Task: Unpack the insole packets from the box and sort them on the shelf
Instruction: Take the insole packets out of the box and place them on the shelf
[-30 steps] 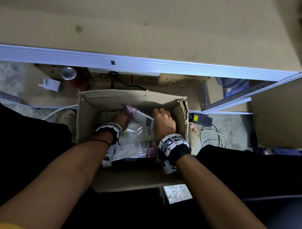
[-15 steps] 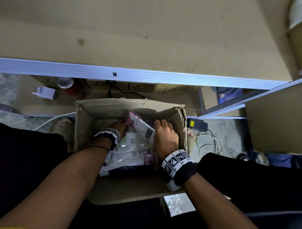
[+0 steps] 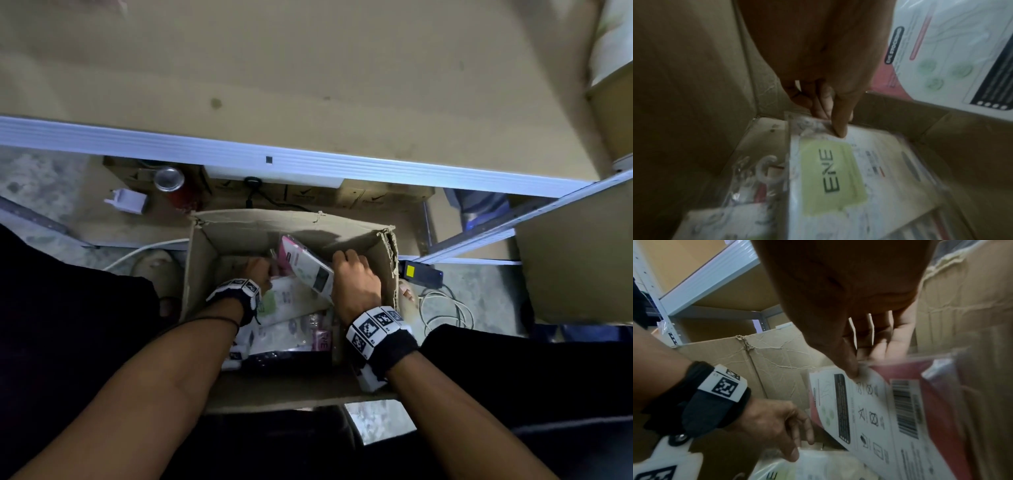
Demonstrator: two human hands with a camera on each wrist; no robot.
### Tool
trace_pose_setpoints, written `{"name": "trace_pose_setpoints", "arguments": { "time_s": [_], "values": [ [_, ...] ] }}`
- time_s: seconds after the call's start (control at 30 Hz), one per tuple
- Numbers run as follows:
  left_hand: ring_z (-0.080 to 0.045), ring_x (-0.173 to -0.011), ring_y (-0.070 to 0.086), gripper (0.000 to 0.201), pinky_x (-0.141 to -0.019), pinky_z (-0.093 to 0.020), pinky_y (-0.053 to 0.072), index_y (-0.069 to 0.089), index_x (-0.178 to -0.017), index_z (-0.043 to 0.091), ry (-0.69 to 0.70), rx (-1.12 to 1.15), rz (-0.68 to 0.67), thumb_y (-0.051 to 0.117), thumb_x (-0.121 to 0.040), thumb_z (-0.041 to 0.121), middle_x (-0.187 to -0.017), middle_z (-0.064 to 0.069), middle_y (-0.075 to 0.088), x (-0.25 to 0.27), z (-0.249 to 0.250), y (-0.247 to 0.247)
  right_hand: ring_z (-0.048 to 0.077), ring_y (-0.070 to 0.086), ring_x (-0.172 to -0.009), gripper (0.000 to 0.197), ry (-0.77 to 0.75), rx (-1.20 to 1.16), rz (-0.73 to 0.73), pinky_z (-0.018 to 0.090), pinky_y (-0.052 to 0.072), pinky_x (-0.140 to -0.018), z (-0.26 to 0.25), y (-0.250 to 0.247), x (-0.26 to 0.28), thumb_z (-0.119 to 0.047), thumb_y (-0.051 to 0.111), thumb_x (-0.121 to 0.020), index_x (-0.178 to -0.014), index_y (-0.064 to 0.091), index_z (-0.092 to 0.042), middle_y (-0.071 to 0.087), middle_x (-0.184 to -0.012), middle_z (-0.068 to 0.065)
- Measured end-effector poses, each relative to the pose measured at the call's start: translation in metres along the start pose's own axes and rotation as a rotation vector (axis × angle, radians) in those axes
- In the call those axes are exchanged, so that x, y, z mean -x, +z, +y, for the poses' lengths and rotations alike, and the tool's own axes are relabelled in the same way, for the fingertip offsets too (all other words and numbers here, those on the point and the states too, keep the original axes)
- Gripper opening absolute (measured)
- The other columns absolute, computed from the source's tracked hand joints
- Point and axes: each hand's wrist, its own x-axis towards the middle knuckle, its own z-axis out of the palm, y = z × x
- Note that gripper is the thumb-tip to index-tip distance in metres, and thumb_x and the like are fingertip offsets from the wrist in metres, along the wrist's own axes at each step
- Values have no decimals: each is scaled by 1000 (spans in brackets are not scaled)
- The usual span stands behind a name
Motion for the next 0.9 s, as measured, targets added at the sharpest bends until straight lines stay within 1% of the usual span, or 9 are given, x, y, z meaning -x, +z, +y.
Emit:
{"name": "trace_pose_setpoints", "arguments": {
  "time_s": [0.13, 0.27, 0.37, 0.4, 0.5, 0.6, 0.73, 0.83, 0.9],
  "values": [
    [-30, -109, 64, 24, -97, -38, 50, 74, -103, 4, -38, 61, -25, 76, -80, 8, -116, -17, 68, 28, 2, -8, 35, 41, -129, 78, -72, 57, 35, 46, 44, -102, -10, -8, -3, -7, 77, -70, -140, 41, -8, 44, -137, 13],
    [-30, -101, 69, 11, -94, -36, 54, 78, -91, 2, -20, 73, -18, 75, -81, 3, -104, -16, 74, 57, 21, -20, 36, 41, -127, 56, -152, 125, 142, 48, 42, -101, -22, -18, -1, -4, 66, -76, -129, 49, -9, 48, -134, 16],
    [-24, -95, 72, 13, -86, -21, 53, 79, -91, 5, 30, 49, -6, 69, -83, 1, -96, -12, 77, 80, 37, -33, 35, 43, -125, 53, -197, 167, 199, 47, 42, -99, -30, -30, 4, -2, 62, -76, -127, 50, -10, 51, -132, 15],
    [-23, -94, 72, 15, -85, -22, 52, 80, -91, 6, 46, 34, 6, 68, -83, 2, -95, -11, 77, 89, 42, -39, 35, 42, -125, 53, -209, 176, 209, 48, 43, -99, -32, -36, 7, -1, 61, -77, -127, 50, -10, 51, -133, 15],
    [-30, -95, 71, 19, -82, -29, 54, 80, -85, 5, 90, -17, 11, 61, -83, 4, -95, -13, 77, 111, 53, -57, 34, 43, -127, 54, -227, 184, 226, 47, 45, -96, -36, -55, 18, -1, 62, -78, -130, 51, -11, 53, -133, 13],
    [-24, -91, 71, 19, -83, -30, 56, 81, -84, 9, 204, -118, 51, 66, -78, 0, -92, -7, 77, 135, 66, -82, 32, 43, -128, 51, -207, 193, 233, 47, 43, -100, -34, -78, 33, -1, 59, -83, -133, 52, -13, 57, -130, 12],
    [-24, -88, 72, 13, -78, -22, 52, 80, -86, 5, 330, -132, 135, 72, -78, -1, -89, -9, 76, 166, 87, -123, 32, 52, -121, 38, -189, 195, 287, 45, 39, -100, -26, -113, 59, -1, 58, -84, -119, 60, -17, 62, -121, 11],
    [-14, -80, 68, 18, -77, -20, 48, 80, -85, 10, 392, -187, 188, 65, -81, 0, -86, -1, 75, 189, 105, -156, 32, 58, -111, 29, -175, 130, 322, 41, 47, -95, -19, -145, 77, -2, 53, -86, -106, 64, -19, 64, -113, 9],
    [-15, -82, 67, 21, -77, -19, 44, 79, -84, 7, 440, -190, 232, 61, -81, -3, -91, -6, 76, 203, 116, -178, 32, 62, -102, 25, -167, 87, 346, 37, 52, -87, -15, -167, 87, -6, 52, -87, -103, 66, -20, 66, -110, 9]
  ]
}}
